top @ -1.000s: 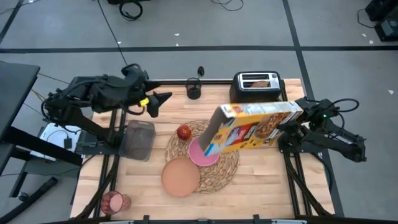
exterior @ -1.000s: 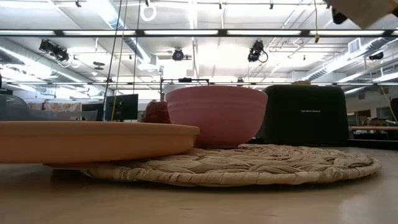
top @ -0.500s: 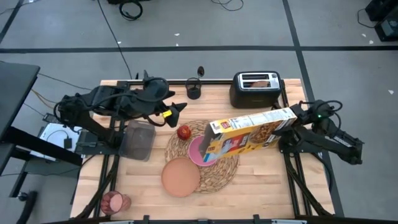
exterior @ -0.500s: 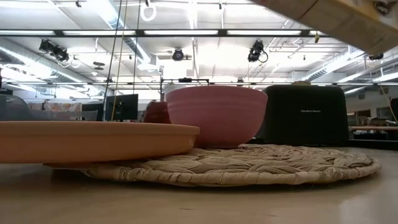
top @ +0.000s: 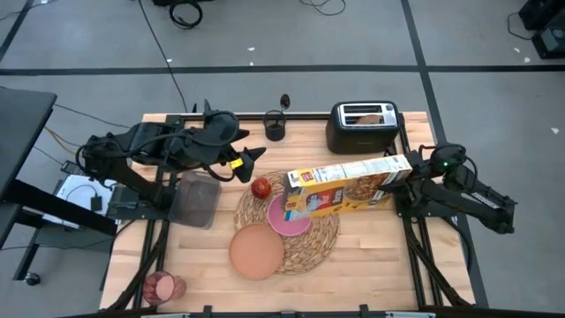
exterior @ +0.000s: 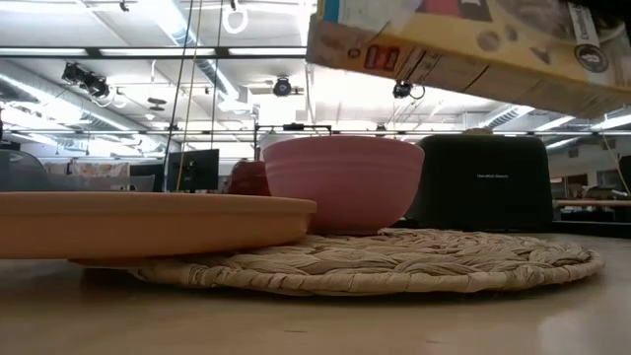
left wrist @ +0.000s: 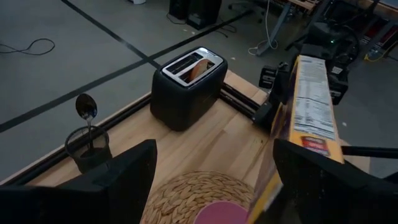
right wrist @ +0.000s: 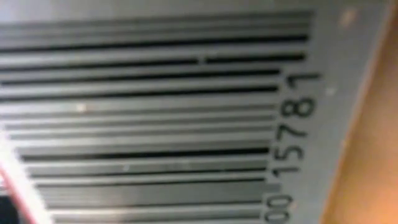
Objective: Arrange a breakfast setting
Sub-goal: Pour the cereal into the pink bowl
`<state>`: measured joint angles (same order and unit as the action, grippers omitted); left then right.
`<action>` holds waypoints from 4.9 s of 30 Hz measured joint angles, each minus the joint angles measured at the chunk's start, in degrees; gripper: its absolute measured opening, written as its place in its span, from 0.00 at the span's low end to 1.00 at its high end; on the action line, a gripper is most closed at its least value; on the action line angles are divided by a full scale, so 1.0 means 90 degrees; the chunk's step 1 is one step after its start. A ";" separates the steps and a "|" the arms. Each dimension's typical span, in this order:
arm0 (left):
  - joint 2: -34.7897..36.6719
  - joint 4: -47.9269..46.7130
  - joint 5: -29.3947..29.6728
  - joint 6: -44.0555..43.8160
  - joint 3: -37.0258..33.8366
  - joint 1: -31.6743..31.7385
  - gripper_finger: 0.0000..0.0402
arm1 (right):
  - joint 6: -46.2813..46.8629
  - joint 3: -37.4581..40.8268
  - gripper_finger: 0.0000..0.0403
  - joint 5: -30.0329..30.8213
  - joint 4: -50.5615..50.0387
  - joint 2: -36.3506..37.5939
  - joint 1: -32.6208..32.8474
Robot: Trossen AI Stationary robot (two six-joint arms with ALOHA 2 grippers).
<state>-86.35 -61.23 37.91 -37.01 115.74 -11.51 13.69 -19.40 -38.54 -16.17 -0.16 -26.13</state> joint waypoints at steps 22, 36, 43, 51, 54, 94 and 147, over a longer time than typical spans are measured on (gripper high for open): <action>0.0002 -0.0041 -0.0201 0.0359 0.0000 0.0000 0.81 | 0.0727 -0.0417 0.51 0.0705 -0.0956 -0.0378 0.0013; 0.0002 -0.0064 -0.0201 0.0631 0.0000 0.0002 0.81 | 0.0245 -0.1217 0.51 0.0449 -0.2176 -0.0836 0.0024; 0.0005 -0.0107 -0.0199 0.0690 0.0000 0.0002 0.81 | 0.0157 -0.1243 0.51 0.0120 -0.2203 -0.1183 0.0025; 0.0005 -0.0423 -0.0199 0.0656 0.0000 0.0005 0.81 | -0.0155 -0.1578 0.51 0.0208 -0.2226 -0.1883 0.0102; 0.0005 -0.0512 -0.0199 0.0592 0.0000 0.0003 0.81 | -0.0348 -0.1772 0.51 0.0414 -0.2330 -0.2154 0.0252; 0.0005 -0.1137 -0.0248 0.0227 0.0000 -0.0041 0.81 | -0.2217 -0.3589 0.51 0.2345 -0.2926 -0.4432 0.2528; 0.0005 -0.1243 -0.0245 0.0132 0.0000 -0.0039 0.81 | -0.2358 -0.3967 0.51 0.2496 -0.3238 -0.4437 0.2523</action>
<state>-86.30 -72.42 35.70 -35.82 115.74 -11.86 -7.53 -55.10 -16.08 -45.32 -40.10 -3.42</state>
